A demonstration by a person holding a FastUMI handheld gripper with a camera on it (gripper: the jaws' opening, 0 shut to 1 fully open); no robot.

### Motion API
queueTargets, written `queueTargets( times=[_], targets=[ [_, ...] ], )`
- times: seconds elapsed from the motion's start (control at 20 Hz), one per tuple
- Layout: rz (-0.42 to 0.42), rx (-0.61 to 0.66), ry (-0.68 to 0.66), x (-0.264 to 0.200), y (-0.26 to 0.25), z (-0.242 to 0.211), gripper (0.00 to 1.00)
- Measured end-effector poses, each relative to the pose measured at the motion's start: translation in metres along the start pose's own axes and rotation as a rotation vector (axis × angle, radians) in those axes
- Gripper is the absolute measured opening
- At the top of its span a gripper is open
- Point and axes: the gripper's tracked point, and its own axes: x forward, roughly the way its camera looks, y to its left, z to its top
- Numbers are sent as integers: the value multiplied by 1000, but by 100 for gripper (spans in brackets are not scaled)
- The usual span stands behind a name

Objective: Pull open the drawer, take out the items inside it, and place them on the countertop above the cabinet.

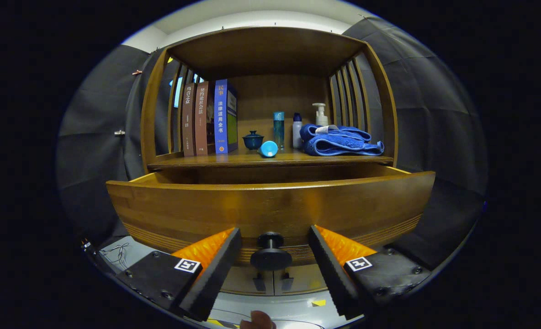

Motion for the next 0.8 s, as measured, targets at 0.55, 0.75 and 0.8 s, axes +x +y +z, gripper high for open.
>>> queueTargets(
  times=[0.55,0.75,0.8],
  targets=[
    [-3,23,4,60,2,5,100],
    [-8,-32,24,75,1,4,99],
    [-8,-36,28,79,0,4,99]
  ],
)
